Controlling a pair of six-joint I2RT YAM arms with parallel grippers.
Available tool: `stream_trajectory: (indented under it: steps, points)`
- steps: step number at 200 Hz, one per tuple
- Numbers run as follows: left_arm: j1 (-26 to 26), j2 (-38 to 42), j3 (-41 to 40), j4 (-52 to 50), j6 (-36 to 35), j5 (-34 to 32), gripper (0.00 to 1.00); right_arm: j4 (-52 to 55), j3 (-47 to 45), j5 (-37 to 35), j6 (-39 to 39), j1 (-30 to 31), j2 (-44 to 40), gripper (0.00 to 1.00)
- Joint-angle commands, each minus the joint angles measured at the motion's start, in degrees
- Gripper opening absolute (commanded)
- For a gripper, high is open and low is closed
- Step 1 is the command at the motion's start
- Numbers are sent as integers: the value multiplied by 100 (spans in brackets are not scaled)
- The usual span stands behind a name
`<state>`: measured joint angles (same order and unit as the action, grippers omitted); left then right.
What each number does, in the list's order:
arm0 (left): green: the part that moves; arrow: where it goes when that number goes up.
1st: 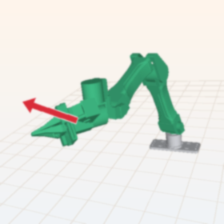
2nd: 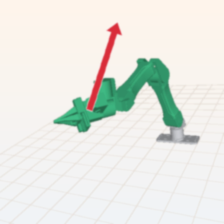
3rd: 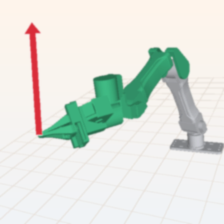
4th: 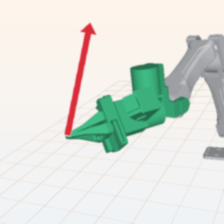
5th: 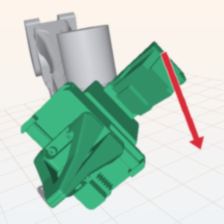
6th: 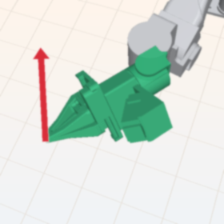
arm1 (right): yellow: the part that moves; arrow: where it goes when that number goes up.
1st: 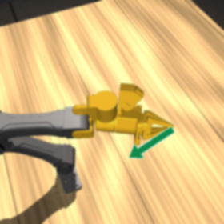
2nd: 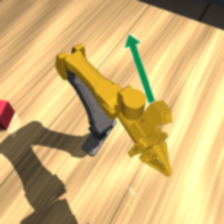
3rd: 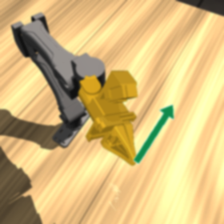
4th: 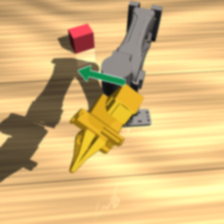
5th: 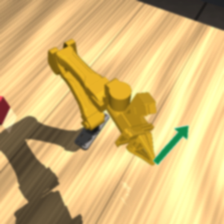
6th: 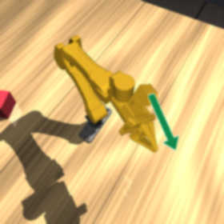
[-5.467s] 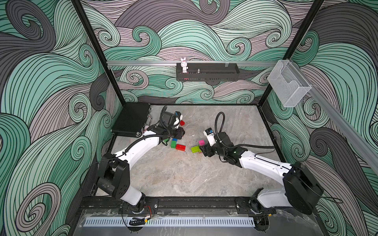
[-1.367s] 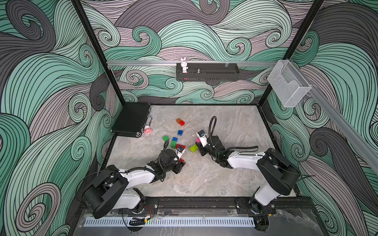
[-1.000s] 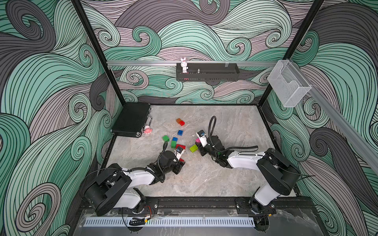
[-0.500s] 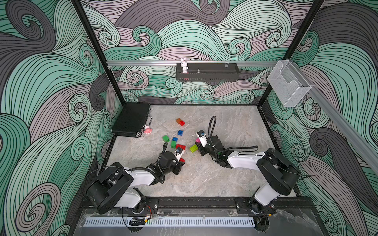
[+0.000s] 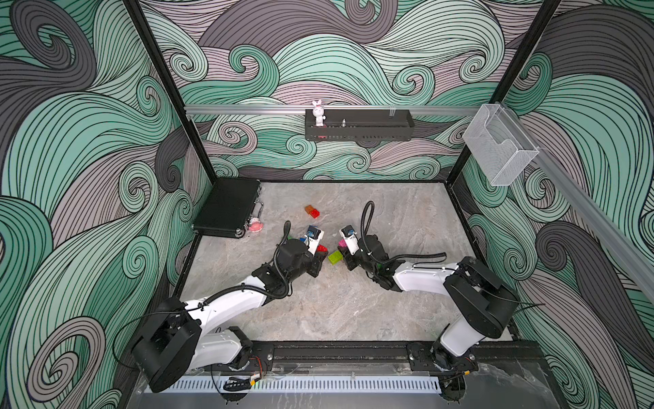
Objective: Assemble the number 4 with lego
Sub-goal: Assemble the lego brick with the lego brick.
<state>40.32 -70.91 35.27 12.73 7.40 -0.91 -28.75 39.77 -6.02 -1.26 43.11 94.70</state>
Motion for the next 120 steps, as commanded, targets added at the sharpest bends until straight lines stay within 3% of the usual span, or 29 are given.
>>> stream_trajectory:
  steps: [1, 49, 120]
  points:
    - [-76, -301, 352, -435, -209, 357, 0, 1660, -382, 2, 35, 25, 470, 0]
    - [-95, -825, 754, -530, -863, 607, 0, 1627, -424, -68, 311, 18, 539, 0]
    - [-104, -1205, 965, -641, -1177, 844, 0, 1706, -417, -52, 598, 13, 728, 0]
